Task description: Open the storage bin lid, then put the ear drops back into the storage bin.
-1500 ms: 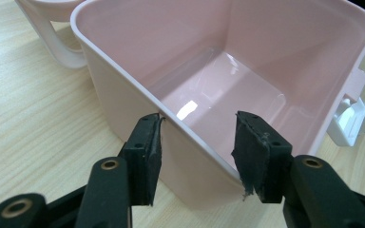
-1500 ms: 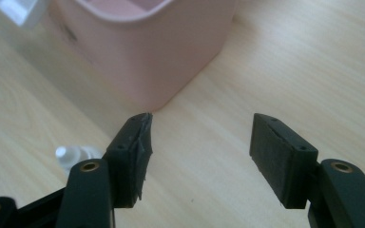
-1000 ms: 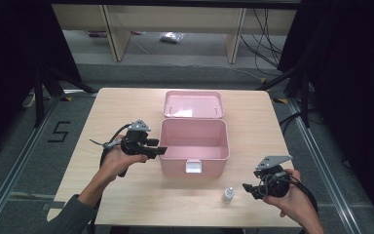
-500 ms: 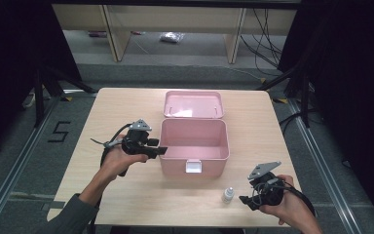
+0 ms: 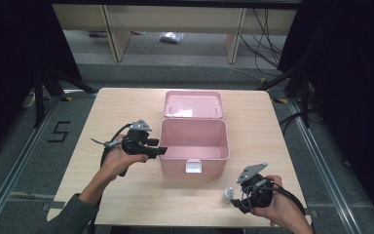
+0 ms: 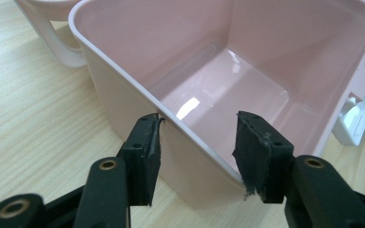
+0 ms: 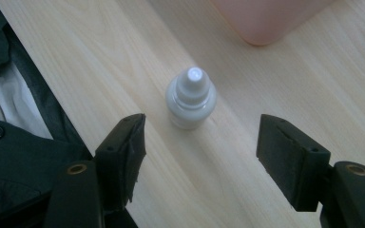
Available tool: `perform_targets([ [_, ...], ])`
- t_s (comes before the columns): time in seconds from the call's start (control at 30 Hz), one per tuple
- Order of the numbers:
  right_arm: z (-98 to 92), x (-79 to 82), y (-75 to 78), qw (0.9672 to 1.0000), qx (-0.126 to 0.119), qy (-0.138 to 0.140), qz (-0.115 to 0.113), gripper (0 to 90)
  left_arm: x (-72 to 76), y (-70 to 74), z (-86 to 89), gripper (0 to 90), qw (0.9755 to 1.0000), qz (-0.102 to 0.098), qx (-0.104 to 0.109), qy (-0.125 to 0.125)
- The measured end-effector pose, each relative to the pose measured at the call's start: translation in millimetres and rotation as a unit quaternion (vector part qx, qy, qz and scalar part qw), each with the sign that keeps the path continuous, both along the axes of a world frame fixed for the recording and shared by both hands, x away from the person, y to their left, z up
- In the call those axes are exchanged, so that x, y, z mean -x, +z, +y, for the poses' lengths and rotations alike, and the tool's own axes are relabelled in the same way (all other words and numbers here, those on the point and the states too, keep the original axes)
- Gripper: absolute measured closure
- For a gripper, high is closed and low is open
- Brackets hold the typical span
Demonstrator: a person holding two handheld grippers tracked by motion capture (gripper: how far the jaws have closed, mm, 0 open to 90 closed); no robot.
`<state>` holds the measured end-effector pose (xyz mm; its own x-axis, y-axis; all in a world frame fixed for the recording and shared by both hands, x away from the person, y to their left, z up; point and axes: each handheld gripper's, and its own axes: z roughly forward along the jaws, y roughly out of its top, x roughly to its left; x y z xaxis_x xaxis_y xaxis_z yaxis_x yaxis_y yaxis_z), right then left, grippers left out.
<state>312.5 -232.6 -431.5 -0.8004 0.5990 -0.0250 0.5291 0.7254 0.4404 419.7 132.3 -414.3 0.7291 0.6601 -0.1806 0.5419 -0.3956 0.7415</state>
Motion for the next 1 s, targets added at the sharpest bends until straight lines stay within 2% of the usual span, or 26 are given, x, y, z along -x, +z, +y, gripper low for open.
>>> perform_targets([
  [0.07, 3.3, 0.1, -0.7, 1.0000, 0.006, -0.006, 0.003, 34.8, -0.1, 0.0, 0.0, 50.8, 1.0000, 0.000, 0.000, 0.000],
  [0.37, 13.2, -6.9, -5.3, 0.9997, 0.025, 0.007, 0.001, 35.2, 0.0, 0.0, -0.4, 50.8, 1.0000, -0.003, -0.001, -0.001],
  [0.43, 15.3, -8.2, -6.8, 0.9995, 0.029, 0.012, 0.004, 35.3, 0.3, 0.1, -0.4, 50.8, 1.0000, -0.001, -0.001, 0.000],
  [0.47, 16.5, -8.5, -7.5, 0.9996, 0.027, 0.005, 0.009, 35.4, 0.2, 0.0, -0.4, 50.8, 1.0000, -0.003, -0.001, -0.001],
  [0.53, 17.3, -11.0, -8.6, 0.9994, 0.032, 0.012, 0.002, 35.4, 0.8, -0.4, -1.4, 50.8, 1.0000, 0.001, 0.007, 0.003],
  [0.6, 19.4, -11.1, -9.0, 0.9993, 0.035, 0.007, 0.007, 35.5, 0.2, 0.1, -0.4, 50.8, 1.0000, -0.001, -0.001, -0.004],
  [0.63, 20.1, -11.7, -9.1, 0.9993, 0.035, 0.010, 0.008, 35.7, 0.7, -0.4, -1.5, 50.8, 1.0000, 0.001, 0.007, 0.003],
  [0.7, 21.0, -13.5, -9.6, 0.9991, 0.039, 0.018, 0.005, 36.0, 0.6, 0.2, -0.5, 50.8, 1.0000, -0.001, -0.003, -0.003],
  [0.73, 22.5, -12.3, -9.9, 0.9992, 0.038, 0.007, 0.013, 36.2, 0.6, 0.2, -0.5, 50.9, 1.0000, -0.001, -0.003, -0.004],
  [0.77, 22.0, -14.6, -9.8, 0.9989, 0.041, 0.021, 0.007, 36.4, 0.4, 0.1, -0.5, 50.8, 1.0000, -0.001, -0.002, -0.004],
  [0.87, 22.7, -16.4, -10.4, 0.9989, 0.043, 0.015, 0.009, 36.8, 0.6, 0.3, -0.4, 50.8, 1.0000, -0.001, -0.004, -0.004],
  [0.93, 23.0, -18.3, -11.3, 0.9987, 0.045, 0.022, 0.006, 37.2, 0.5, 0.4, -0.5, 50.8, 1.0000, -0.002, -0.006, -0.005],
  [1.0, 24.0, -17.4, -10.7, 0.9987, 0.047, 0.016, 0.013, 38.0, 0.5, 0.3, -0.6, 50.8, 1.0000, -0.002, -0.004, -0.004],
])
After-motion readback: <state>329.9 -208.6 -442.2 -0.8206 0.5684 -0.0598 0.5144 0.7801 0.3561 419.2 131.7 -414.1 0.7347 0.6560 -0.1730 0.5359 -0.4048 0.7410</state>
